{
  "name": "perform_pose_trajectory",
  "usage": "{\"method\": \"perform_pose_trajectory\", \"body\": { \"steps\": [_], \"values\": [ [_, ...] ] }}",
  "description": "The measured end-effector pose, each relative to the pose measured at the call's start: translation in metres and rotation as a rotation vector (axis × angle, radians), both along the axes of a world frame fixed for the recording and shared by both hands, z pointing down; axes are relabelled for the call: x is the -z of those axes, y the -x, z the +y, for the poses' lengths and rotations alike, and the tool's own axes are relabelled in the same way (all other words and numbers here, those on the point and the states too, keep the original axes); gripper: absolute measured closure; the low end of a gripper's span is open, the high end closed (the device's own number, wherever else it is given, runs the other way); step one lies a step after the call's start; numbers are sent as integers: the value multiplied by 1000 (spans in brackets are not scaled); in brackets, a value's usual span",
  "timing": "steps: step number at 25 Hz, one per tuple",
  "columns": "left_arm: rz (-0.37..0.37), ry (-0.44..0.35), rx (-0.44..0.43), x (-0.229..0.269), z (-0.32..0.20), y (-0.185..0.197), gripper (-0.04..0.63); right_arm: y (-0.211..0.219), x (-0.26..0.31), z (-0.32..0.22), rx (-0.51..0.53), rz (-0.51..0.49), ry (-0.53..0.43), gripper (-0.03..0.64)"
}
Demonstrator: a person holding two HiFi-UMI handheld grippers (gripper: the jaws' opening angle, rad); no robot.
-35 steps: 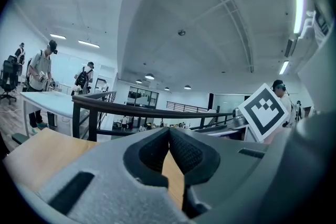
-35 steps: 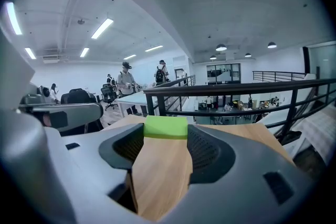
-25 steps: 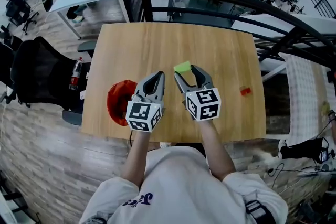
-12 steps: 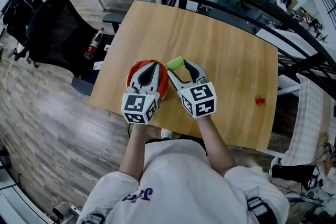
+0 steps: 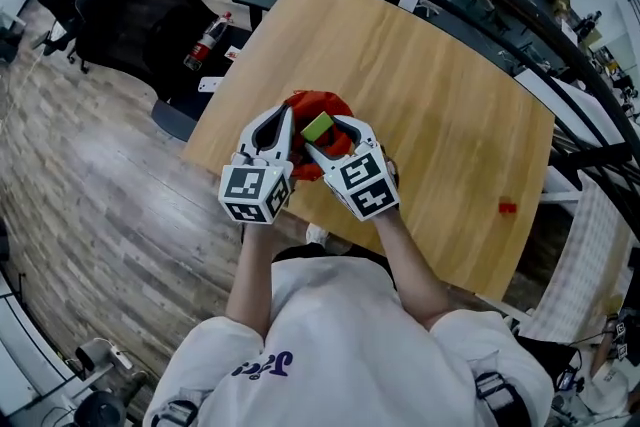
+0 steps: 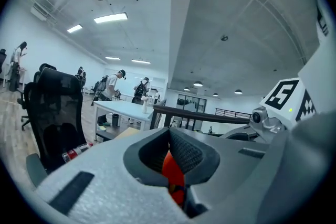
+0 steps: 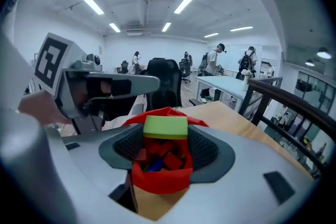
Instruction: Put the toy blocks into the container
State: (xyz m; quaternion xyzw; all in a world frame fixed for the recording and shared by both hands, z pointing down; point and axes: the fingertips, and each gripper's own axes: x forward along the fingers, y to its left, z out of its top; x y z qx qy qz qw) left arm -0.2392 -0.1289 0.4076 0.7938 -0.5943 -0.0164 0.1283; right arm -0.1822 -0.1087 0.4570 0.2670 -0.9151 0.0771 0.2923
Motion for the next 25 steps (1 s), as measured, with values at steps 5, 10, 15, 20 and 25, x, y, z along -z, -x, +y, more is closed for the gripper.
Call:
{"method": "perform_pose_trajectory", "body": {
  "steps": [5, 10, 15, 20, 25],
  "values": [
    [-18, 21, 15, -15, 5, 12, 581, 12, -36, 11, 103, 185, 25, 353],
    [-35, 34, 28, -26, 10, 21, 581, 18, -70, 20, 169, 318, 97, 353],
    [-37, 40, 48, -30, 18, 30, 581, 21, -85, 23, 180, 411, 126, 353],
    [-35, 37, 52, -30, 19, 35, 581, 30, -78, 21, 164, 361, 119, 351],
    [-39, 29, 29, -26, 10, 29, 581, 31, -69, 17, 146, 316, 99, 351]
  ]
}}
